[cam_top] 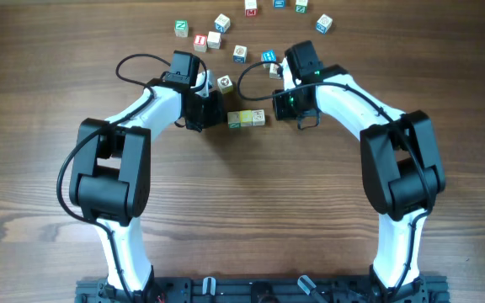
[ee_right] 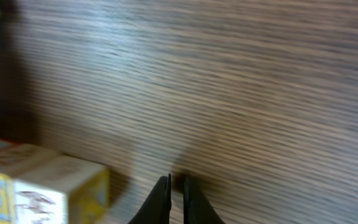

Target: Form a horizontal line

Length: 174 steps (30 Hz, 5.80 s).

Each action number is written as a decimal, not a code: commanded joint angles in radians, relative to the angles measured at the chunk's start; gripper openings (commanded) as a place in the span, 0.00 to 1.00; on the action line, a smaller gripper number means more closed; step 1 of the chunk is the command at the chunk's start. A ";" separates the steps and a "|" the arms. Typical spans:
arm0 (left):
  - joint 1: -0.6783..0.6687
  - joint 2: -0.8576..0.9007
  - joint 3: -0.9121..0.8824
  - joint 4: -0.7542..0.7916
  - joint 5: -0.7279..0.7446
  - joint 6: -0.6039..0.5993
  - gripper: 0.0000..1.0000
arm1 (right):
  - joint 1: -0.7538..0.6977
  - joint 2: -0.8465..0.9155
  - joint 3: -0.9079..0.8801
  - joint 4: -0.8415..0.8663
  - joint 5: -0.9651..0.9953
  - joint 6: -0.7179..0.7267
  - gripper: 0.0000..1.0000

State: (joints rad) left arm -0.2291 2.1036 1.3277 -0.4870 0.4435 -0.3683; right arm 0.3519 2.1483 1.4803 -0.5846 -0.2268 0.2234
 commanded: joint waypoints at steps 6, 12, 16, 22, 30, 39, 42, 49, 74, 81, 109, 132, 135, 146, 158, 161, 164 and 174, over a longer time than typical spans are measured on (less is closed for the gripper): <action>-0.015 0.111 -0.074 0.003 -0.103 0.024 0.04 | 0.004 -0.012 -0.015 0.020 -0.109 0.042 0.07; -0.015 0.111 -0.074 0.025 -0.103 0.024 0.04 | 0.004 -0.012 -0.015 0.018 -0.168 0.042 0.05; -0.015 0.111 -0.074 0.036 -0.104 0.024 0.04 | 0.004 -0.012 -0.015 0.007 -0.216 0.042 0.05; -0.015 0.111 -0.074 0.035 -0.116 0.024 0.04 | 0.004 -0.012 -0.015 -0.021 -0.215 0.039 0.05; -0.011 0.111 -0.074 0.023 -0.175 0.019 0.04 | 0.004 -0.012 -0.015 -0.025 -0.216 0.039 0.04; -0.002 0.111 -0.074 0.023 -0.175 0.019 0.04 | 0.004 -0.012 -0.015 -0.049 -0.180 0.039 0.05; -0.002 0.111 -0.074 0.023 -0.175 0.019 0.04 | 0.004 -0.012 -0.014 -0.049 -0.154 0.039 0.04; -0.002 0.111 -0.074 -0.005 -0.175 0.012 0.04 | 0.004 -0.012 -0.014 -0.025 -0.156 0.041 0.05; -0.002 0.111 -0.074 -0.018 -0.176 0.013 0.04 | 0.004 -0.012 -0.014 0.000 -0.215 0.039 0.05; -0.002 0.111 -0.074 -0.018 -0.175 0.012 0.04 | 0.004 -0.012 -0.014 0.000 -0.174 0.040 0.04; 0.091 0.061 -0.074 -0.090 -0.368 -0.037 0.04 | -0.022 -0.064 0.040 -0.081 0.071 0.015 0.19; 0.306 0.038 -0.074 -0.151 -0.426 -0.212 0.04 | 0.238 -0.224 -0.143 0.035 -0.005 0.278 0.05; 0.340 0.038 -0.074 -0.153 -0.417 -0.228 0.04 | 0.269 -0.224 -0.174 0.075 0.001 0.285 0.05; 0.350 0.038 -0.074 -0.158 -0.410 -0.227 0.04 | 0.302 -0.192 -0.307 0.318 0.063 0.345 0.05; 0.350 0.038 -0.074 -0.158 -0.410 -0.227 0.04 | 0.302 -0.134 -0.307 0.389 0.116 0.433 0.05; 0.350 0.038 -0.074 -0.157 -0.410 -0.228 0.04 | 0.302 -0.132 -0.307 0.391 0.122 0.434 0.05; 0.350 0.038 -0.074 -0.157 -0.410 -0.228 0.04 | 0.301 -0.124 -0.307 0.412 0.124 0.435 0.05; 0.350 0.038 -0.074 -0.157 -0.410 -0.227 0.04 | 0.302 -0.109 -0.307 0.450 0.146 0.433 0.05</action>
State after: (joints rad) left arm 0.1112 2.0491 1.3224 -0.6102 0.1795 -0.5861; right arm 0.6529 2.0193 1.1767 -0.1474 -0.1108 0.6441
